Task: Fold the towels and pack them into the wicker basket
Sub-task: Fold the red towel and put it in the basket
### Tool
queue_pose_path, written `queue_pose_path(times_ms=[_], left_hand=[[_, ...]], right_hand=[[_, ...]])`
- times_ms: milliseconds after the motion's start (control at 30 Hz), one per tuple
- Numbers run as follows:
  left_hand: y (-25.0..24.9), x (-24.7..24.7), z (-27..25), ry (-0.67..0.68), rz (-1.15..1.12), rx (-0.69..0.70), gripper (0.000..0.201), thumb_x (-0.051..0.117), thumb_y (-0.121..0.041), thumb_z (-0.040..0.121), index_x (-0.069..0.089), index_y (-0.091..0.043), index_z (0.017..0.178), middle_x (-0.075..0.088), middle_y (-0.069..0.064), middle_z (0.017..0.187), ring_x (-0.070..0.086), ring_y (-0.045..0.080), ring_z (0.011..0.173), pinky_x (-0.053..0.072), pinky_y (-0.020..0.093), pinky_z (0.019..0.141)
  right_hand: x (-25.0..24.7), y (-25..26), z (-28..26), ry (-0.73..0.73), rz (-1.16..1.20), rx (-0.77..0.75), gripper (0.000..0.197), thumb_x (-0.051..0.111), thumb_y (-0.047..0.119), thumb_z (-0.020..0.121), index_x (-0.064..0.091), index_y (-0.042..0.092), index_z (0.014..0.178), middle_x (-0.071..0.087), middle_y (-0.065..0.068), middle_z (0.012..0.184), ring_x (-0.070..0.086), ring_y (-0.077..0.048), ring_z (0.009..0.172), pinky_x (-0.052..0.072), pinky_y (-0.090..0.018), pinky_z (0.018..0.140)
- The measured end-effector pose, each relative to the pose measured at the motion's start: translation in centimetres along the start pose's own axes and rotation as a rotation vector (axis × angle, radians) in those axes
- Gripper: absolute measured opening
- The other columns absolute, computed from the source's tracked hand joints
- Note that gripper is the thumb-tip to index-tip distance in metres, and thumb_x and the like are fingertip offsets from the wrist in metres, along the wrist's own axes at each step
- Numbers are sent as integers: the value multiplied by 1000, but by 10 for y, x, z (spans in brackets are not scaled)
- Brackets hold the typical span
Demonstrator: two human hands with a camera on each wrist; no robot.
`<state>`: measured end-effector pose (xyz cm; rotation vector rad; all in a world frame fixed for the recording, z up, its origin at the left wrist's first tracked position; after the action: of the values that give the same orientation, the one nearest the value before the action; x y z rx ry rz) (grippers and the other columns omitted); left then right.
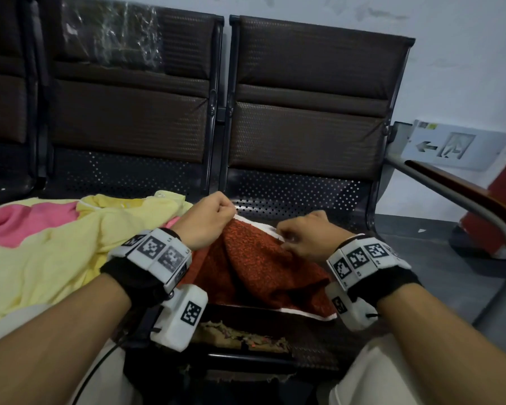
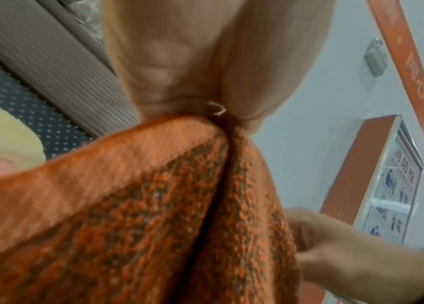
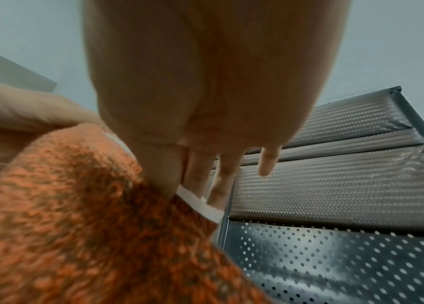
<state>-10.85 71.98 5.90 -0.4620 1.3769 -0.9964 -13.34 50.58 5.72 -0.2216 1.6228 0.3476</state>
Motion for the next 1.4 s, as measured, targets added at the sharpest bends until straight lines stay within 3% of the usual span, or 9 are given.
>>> queue_pose_path(times_ms=[267,367,467,567,800,967,1133,1267,1400], left_hand=[[-3,-21,-11,47,-8,108,19,46,-12,93,60,-23,88,63,1,81,52,10,70,40,26,66],[-4,-25,-18,181,-12,126,16,49,-11,94,62,-17,100,67,12,84,49,21,65,41,33,62],[-5,-23,-23,311,55,107,30,50,-8,92,59,-17,119,62,16,86,45,21,60,41,32,57],[-9,-24,-28,365,342,200,27,52,-9,88,63,-19,110,70,10,88,58,21,61,46,28,61],[-25,-33,-35,-16,250,212,15,48,-21,87,56,-29,77,62,-2,72,53,11,67,33,19,58],[-61,-53,-23,-253,113,112,17,46,-21,88,62,-20,83,64,3,81,59,26,88,36,29,70],[-103,-98,-12,-428,142,289,11,46,-20,88,57,-22,86,64,7,87,58,29,88,31,29,68],[-97,-104,5,-382,187,290,19,44,-17,93,58,-11,103,66,16,92,60,34,88,39,35,70],[-88,-96,36,-343,162,229,26,40,-17,96,52,-5,117,63,25,106,58,37,100,37,34,75]], right_hand=[[-5,-7,-5,-157,41,30,48,68,50,77,52,38,120,58,17,85,48,-5,86,23,-36,98],[-10,-11,-11,-172,139,54,27,74,47,75,71,31,97,66,10,83,59,-9,86,42,-25,84],[-13,-15,-17,-290,205,26,12,77,35,76,74,24,81,55,12,77,57,-7,77,36,-9,64],[-13,-13,-25,-380,291,-14,11,73,30,79,65,23,76,46,8,89,49,-4,81,38,-11,70],[-32,-1,-30,-608,638,65,21,70,16,83,53,23,72,63,-5,71,59,-21,69,49,-41,70],[-89,13,-27,-762,646,42,20,78,15,75,61,25,72,63,8,67,56,-5,64,47,-30,67],[-159,31,-28,-1049,638,-27,10,75,22,77,66,17,79,65,8,75,59,-8,75,47,-29,76],[-170,31,-13,-993,538,36,14,70,19,83,70,6,88,70,-6,86,64,-22,86,48,-38,84],[-163,21,4,-981,495,105,11,66,18,86,70,10,92,70,-3,90,62,-17,89,42,-25,80]])
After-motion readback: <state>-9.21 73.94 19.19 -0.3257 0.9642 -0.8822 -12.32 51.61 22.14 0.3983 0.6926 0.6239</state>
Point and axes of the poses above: each hand's wrist, its own z-axis towards the middle knuckle, its own x-axis out of the palm, y = z × x, the point moved 1 cm from there along z, towards the middle knuckle
